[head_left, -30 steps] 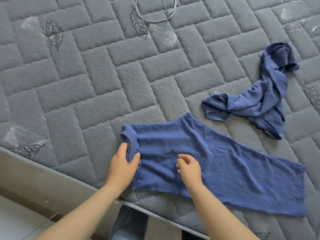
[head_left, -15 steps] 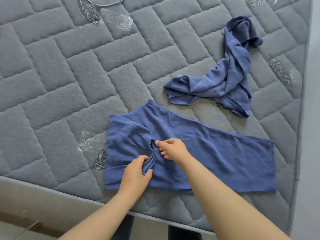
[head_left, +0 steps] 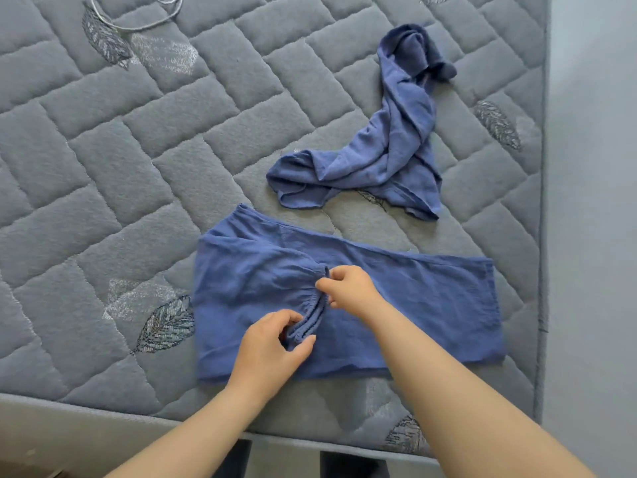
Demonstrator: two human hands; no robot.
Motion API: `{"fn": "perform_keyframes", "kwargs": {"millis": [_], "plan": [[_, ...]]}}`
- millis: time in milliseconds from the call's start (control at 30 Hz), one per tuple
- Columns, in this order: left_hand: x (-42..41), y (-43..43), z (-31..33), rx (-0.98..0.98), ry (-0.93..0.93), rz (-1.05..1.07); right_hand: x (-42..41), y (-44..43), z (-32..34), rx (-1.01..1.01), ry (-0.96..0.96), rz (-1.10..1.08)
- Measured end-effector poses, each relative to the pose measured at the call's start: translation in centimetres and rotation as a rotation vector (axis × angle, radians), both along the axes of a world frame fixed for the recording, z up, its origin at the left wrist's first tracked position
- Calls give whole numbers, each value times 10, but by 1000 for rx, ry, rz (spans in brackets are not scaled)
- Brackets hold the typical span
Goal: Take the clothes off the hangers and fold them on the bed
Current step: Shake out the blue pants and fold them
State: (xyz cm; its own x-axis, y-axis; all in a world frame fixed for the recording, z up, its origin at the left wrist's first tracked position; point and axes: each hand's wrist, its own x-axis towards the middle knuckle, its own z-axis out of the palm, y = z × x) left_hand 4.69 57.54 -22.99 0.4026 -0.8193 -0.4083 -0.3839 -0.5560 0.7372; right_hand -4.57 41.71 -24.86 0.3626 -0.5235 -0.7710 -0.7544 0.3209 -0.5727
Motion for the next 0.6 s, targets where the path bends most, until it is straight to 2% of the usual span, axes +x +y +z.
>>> {"fn": "perform_keyframes", "kwargs": {"millis": [233, 400, 600], "plan": [[-98, -65, 5, -64, 49, -132, -114, -57, 14, -95, 37, -126], [-166, -100, 3, -41, -112, -193, -180, -88, 12, -88, 53, -172], [-220, -129, -18, -11, -98, -284, -224, -110, -5, -124, 61, -140]]}}
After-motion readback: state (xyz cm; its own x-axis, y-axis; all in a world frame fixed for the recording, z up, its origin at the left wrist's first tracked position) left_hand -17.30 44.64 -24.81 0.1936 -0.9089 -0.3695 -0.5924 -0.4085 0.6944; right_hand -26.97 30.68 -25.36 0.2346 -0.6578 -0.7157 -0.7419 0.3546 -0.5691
